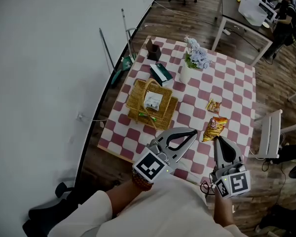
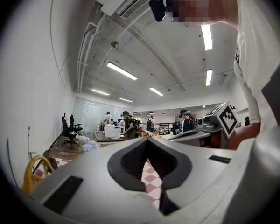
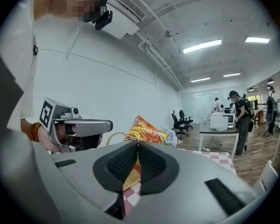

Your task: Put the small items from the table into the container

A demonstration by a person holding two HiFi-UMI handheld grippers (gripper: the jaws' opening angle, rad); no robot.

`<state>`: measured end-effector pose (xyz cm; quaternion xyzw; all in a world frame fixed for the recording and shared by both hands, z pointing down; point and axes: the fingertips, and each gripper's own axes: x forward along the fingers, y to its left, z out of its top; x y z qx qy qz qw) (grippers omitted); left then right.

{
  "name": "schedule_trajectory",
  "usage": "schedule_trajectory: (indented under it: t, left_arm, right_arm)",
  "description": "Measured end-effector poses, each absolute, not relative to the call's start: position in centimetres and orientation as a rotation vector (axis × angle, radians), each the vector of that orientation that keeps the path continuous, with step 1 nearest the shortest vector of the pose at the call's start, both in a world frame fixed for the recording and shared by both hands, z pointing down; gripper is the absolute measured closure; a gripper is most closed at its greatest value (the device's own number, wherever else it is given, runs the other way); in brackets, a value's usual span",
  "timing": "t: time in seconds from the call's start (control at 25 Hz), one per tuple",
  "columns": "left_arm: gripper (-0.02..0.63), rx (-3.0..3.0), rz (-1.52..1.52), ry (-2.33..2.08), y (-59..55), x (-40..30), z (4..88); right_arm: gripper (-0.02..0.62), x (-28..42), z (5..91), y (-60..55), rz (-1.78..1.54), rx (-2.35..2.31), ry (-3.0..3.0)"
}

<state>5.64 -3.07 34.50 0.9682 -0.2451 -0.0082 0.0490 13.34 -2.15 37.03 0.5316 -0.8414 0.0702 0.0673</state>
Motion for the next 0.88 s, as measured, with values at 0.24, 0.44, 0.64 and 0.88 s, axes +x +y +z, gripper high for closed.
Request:
schedule_trajectory:
  t: [0.24,0.44,0.64,0.88]
  left_arm:
    - [0.578,2.911,-0.017,-0.910,-3.0,1.4,34.2]
    - [0.578,2.867,-0.026,-1.013,-2.8,-1.7,34.1]
    - [0.578,2.848,-0.030,-1.054,-2.8,-3.1,34.3]
    - [0.578,2.824,0.016,-1.062,-4.1,-3.8,35.9]
  right_arm:
    - [0.566,8.1,37.2,-2.8,0.217,1.420,-2.641]
    - [0.568,3.8,37.1,-2.8,0.211,1.299,-2.706]
    - [0.568,2.6,37.3,-3.3,0.212,1.262,-2.717]
    - [0.568,1.6,39.0,-5.6,0.231,1.220,-2.677]
